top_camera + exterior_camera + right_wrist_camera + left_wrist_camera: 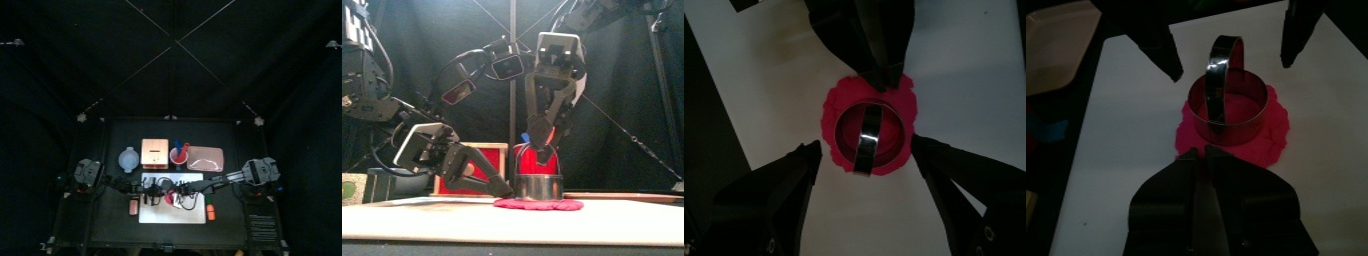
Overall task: Get the cutter from the drawer then cut the dough then place the extra dough in the bowl
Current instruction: Cut the dough
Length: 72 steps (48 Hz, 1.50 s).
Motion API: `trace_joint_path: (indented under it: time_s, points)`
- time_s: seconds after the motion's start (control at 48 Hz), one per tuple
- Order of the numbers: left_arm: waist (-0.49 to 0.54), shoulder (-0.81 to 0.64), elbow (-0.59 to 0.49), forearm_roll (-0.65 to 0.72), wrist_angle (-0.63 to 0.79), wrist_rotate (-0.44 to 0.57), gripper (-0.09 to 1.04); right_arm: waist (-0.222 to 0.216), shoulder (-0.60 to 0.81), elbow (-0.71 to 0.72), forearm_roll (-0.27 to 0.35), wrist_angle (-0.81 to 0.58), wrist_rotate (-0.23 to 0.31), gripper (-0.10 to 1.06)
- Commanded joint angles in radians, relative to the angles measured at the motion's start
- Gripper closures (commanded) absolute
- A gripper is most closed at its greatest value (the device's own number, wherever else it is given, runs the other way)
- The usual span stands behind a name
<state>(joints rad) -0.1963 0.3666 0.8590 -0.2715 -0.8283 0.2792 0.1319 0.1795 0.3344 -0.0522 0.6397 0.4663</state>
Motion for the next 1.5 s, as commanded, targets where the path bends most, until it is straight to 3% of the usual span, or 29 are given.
trace_joint_path:
  time_s: [0.021, 0.438, 1.042, 1.5]
  points:
    - [-0.002, -0.012, -0.017, -0.002, -0.002, 0.000, 0.36, -0.006, -0.020, -0.031, 0.000, -0.006, 0.000, -0.03]
    - [-0.002, -0.011, -0.015, -0.014, 0.005, -0.002, 0.36, -0.008, -0.006, -0.049, -0.005, -0.006, 0.002, 0.00]
    - [-0.002, -0.011, -0.018, -0.037, 0.044, 0.000, 0.36, -0.003, -0.003, -0.057, -0.005, 0.000, -0.002, 0.46]
    - [-0.002, -0.009, -0.028, -0.066, 0.104, 0.000, 0.36, -0.003, -0.015, -0.081, -0.006, 0.017, -0.003, 0.47]
